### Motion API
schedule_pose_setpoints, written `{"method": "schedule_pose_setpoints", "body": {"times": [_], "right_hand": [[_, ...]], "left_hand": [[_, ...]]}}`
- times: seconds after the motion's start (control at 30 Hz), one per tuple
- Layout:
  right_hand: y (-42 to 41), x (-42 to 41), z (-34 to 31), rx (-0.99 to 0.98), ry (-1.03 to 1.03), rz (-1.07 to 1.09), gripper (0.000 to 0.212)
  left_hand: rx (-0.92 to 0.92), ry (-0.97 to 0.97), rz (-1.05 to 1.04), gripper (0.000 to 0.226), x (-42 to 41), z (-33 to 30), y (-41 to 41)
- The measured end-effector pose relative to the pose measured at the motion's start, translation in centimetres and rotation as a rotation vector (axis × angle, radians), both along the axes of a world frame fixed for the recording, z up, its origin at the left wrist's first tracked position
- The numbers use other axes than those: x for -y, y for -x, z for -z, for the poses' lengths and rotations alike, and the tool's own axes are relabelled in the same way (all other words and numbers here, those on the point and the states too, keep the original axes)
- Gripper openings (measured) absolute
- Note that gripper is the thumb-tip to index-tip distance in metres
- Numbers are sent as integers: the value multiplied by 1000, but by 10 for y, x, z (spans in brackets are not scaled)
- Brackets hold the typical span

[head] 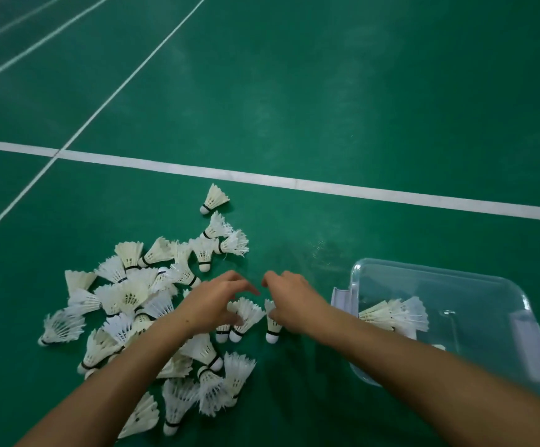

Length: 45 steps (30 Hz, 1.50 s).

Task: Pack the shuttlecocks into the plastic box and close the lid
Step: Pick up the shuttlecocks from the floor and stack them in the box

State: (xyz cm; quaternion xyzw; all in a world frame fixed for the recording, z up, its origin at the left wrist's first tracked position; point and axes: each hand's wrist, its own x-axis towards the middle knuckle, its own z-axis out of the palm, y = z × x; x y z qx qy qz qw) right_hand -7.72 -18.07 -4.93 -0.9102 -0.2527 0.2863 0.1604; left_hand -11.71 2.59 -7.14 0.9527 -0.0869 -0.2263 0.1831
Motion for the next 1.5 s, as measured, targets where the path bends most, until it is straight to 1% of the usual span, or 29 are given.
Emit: {"method": "schedule_pose_setpoints", "body": {"times": [0.07, 0.17, 0.23, 0.3, 0.4, 0.5, 0.63, 0.7, 0.8, 0.87, 0.93, 1.0, 1.1, 1.17, 1.23, 1.37, 1.5], "right_hand": [[4, -3, 6, -25, 74, -14, 46], [9, -5, 12, 20, 132, -12, 41], [10, -4, 10, 52, 131, -4, 44], [10, 0, 3, 74, 87, 12, 49], [9, 13, -20, 105, -67, 71, 58], [9, 39, -54, 141, -280, 186, 58], [11, 100, -105, 148, -537, 377, 53], [17, 144, -119, 187, -596, 478, 50], [28, 212, -120, 254, -550, 662, 49], [33, 249, -107, 279, -444, 769, 52], [38, 273, -91, 303, -334, 822, 52], [41, 285, -73, 336, -234, 819, 51], [40, 289, -43, 407, -40, 728, 54], [37, 288, -28, 420, 47, 705, 56], [32, 289, -19, 382, 43, 703, 58], [25, 287, -6, 256, -43, 730, 63], [17, 288, 9, 143, -118, 771, 59]], "left_hand": [[-38, 15, 15, 47, 0, 6, -9], [-93, 63, 13, 31, -6, 13, -16], [-101, 108, -3, 25, -12, 14, -14], [-92, 155, -40, 23, -16, 10, -10], [-36, 245, -163, 15, -16, -14, -5], [96, 348, -273, 13, -4, -57, -7], [229, 515, -299, 13, 31, -113, -14], [271, 571, -279, 13, 58, -130, -19], [290, 635, -238, 14, 100, -145, -21], [279, 644, -189, 13, 122, -149, -19], [253, 658, -159, 12, 139, -150, -16], [242, 650, -136, 13, 152, -150, -14], [258, 628, -99, 13, 164, -148, -15], [263, 631, -87, 14, 170, -147, -15], [259, 628, -69, 14, 176, -146, -16], [244, 659, -41, 14, 184, -141, -15], [258, 667, -1, 14, 187, -133, -16]]}}
